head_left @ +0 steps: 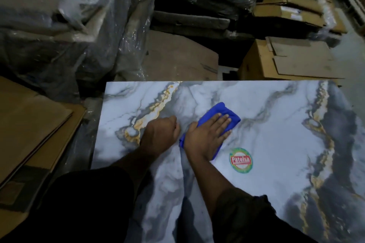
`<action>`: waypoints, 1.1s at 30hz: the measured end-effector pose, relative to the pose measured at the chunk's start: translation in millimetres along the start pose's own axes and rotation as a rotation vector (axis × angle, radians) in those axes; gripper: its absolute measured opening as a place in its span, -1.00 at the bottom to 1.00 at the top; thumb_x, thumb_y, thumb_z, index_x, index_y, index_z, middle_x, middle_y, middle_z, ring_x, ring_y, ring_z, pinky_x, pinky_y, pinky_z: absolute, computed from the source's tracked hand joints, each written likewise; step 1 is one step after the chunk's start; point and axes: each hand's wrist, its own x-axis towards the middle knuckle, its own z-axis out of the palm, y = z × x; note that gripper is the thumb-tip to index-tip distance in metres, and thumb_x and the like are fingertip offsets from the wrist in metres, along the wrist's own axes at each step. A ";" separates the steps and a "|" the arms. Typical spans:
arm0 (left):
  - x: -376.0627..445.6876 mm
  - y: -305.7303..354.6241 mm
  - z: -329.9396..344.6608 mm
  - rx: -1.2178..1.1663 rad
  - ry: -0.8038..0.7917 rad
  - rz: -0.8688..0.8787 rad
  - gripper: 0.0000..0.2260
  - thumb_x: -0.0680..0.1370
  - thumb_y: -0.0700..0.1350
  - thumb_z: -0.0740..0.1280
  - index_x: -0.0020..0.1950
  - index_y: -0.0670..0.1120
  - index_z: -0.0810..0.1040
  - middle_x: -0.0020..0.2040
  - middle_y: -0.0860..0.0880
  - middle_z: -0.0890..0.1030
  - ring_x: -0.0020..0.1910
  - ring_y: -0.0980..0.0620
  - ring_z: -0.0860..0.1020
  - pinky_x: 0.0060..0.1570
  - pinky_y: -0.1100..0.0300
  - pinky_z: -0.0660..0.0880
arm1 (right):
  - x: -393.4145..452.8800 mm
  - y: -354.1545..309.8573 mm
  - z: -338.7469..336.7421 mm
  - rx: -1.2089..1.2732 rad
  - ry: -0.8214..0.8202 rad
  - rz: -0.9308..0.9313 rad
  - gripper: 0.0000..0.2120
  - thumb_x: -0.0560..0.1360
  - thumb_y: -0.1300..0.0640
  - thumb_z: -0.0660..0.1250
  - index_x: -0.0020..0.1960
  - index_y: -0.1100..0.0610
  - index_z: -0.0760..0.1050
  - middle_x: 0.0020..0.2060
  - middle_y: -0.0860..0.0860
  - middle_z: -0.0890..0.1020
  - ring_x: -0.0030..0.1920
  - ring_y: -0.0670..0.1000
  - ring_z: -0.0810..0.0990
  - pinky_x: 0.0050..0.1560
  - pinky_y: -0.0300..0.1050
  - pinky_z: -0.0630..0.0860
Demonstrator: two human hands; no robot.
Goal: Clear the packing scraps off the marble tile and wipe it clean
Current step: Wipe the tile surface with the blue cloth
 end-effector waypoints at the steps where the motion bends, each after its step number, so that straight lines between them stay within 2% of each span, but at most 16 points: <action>1: -0.2 -1.8 3.1 0.003 0.023 0.006 -0.76 0.54 -0.09 0.33 -0.33 -0.05 0.44 -0.45 -0.09 0.51 -0.48 -0.13 0.52 -0.47 0.09 0.39 | 11.5 -12.2 1.0 0.003 -0.004 -0.014 -0.24 0.61 -0.14 0.07 0.62 0.31 -0.03 0.61 0.28 0.01 0.63 0.25 -0.07 0.58 0.26 -0.08; 5: -0.8 -6.7 14.6 0.009 0.081 -0.022 -0.79 0.57 -0.01 0.22 -0.27 0.00 0.41 -0.38 -0.03 0.51 -0.38 -0.08 0.53 -0.43 0.09 0.32 | 60.1 -51.3 5.4 0.014 0.005 -0.088 -0.25 0.62 -0.12 0.09 0.63 0.29 -0.03 0.62 0.26 0.01 0.63 0.24 -0.08 0.58 0.26 -0.09; 10: 0.7 -11.8 24.4 -0.063 0.143 0.014 -0.81 0.56 -0.04 0.27 -0.25 0.01 0.40 -0.32 -0.03 0.47 -0.27 -0.06 0.46 -0.30 0.10 0.22 | 110.5 -84.7 5.6 -0.001 -0.016 -0.209 -0.32 0.65 -0.06 0.08 0.63 0.27 -0.03 0.62 0.24 0.00 0.63 0.22 -0.09 0.58 0.27 -0.10; 15: 3.5 -11.8 24.7 -0.074 0.124 -0.011 -0.78 0.53 -0.05 0.31 -0.27 0.01 0.34 -0.34 0.00 0.42 -0.28 -0.01 0.40 -0.23 0.16 -0.04 | 153.7 -113.1 7.1 0.037 -0.076 -0.388 -0.45 0.66 0.11 0.09 0.63 0.14 0.10 0.63 0.07 0.11 0.64 0.10 -0.01 0.59 0.20 -0.14; 16: 3.1 -11.7 24.9 -0.075 0.120 -0.017 -0.78 0.53 -0.05 0.31 -0.27 0.01 0.34 -0.34 0.00 0.42 -0.28 -0.02 0.41 -0.24 0.16 -0.03 | 158.8 -116.7 7.2 0.080 -0.077 -0.470 -0.45 0.65 0.17 0.10 0.62 0.14 0.13 0.62 0.06 0.15 0.63 0.07 0.04 0.59 0.17 -0.10; 18: 1.9 -11.3 23.9 -0.085 0.127 -0.015 -0.78 0.53 -0.06 0.30 -0.28 0.00 0.35 -0.34 -0.01 0.42 -0.29 -0.03 0.43 -0.30 0.15 0.11 | 164.4 -119.6 8.5 0.161 -0.087 -0.757 -0.43 0.60 0.27 0.13 0.60 0.11 0.22 0.60 0.04 0.23 0.62 0.06 0.11 0.60 0.15 -0.06; 20: 1.2 -9.7 20.7 -0.098 0.144 -0.018 -0.78 0.54 -0.07 0.31 -0.28 -0.02 0.37 -0.34 -0.03 0.42 -0.29 -0.05 0.45 -0.36 0.08 0.26 | 168.5 -119.2 9.2 0.070 -0.136 -1.050 -0.45 0.61 0.22 0.14 0.59 0.02 0.26 0.60 -0.04 0.22 0.63 0.04 0.02 0.59 0.24 -0.12; 21: 1.4 -9.0 18.7 -0.103 0.152 -0.021 -0.78 0.54 -0.08 0.32 -0.29 -0.03 0.38 -0.34 -0.03 0.43 -0.30 -0.06 0.46 -0.37 0.06 0.30 | 170.8 -118.9 9.3 0.015 -0.167 -1.127 -0.47 0.62 0.18 0.14 0.58 -0.02 0.27 0.60 -0.07 0.21 0.64 0.04 -0.02 0.58 0.29 -0.15; 24: 0.7 -6.7 13.6 -0.086 0.163 -0.027 -0.78 0.52 -0.10 0.35 -0.29 -0.05 0.40 -0.35 -0.04 0.45 -0.31 -0.07 0.49 -0.38 0.05 0.34 | 169.8 -112.1 8.8 -0.009 -0.242 -1.214 -0.45 0.62 0.20 0.14 0.60 0.01 0.24 0.61 -0.04 0.20 0.64 0.04 0.00 0.59 0.20 -0.10; 28: -1.3 -6.2 13.3 -0.002 0.169 -0.037 -0.81 0.57 -0.07 0.30 -0.24 -0.04 0.44 -0.30 -0.04 0.48 -0.26 -0.07 0.52 -0.38 0.04 0.39 | 146.1 -83.6 4.1 0.082 -0.222 -1.253 -0.40 0.59 0.29 0.12 0.62 0.12 0.16 0.62 0.04 0.16 0.63 0.07 0.03 0.61 0.06 -0.10; 31: -2.1 -5.4 17.7 0.038 0.197 -0.056 -0.79 0.65 -0.06 0.21 -0.14 -0.07 0.50 -0.23 -0.07 0.52 -0.19 -0.08 0.55 -0.27 0.04 0.44 | 117.7 -51.1 -5.8 0.166 -0.249 -1.262 -0.43 0.58 0.23 0.02 0.60 0.13 0.23 0.60 0.06 0.22 0.62 0.07 0.08 0.61 0.03 -0.11; 33: -2.9 -3.8 20.8 0.015 0.265 -0.070 -0.80 0.66 -0.09 0.20 -0.08 -0.12 0.54 -0.18 -0.09 0.54 -0.18 -0.08 0.56 -0.24 0.07 0.44 | 96.1 -26.2 -13.7 0.191 -0.288 -1.287 -0.40 0.53 0.22 0.06 0.58 0.15 0.28 0.58 0.08 0.26 0.61 0.09 0.13 0.62 0.08 -0.07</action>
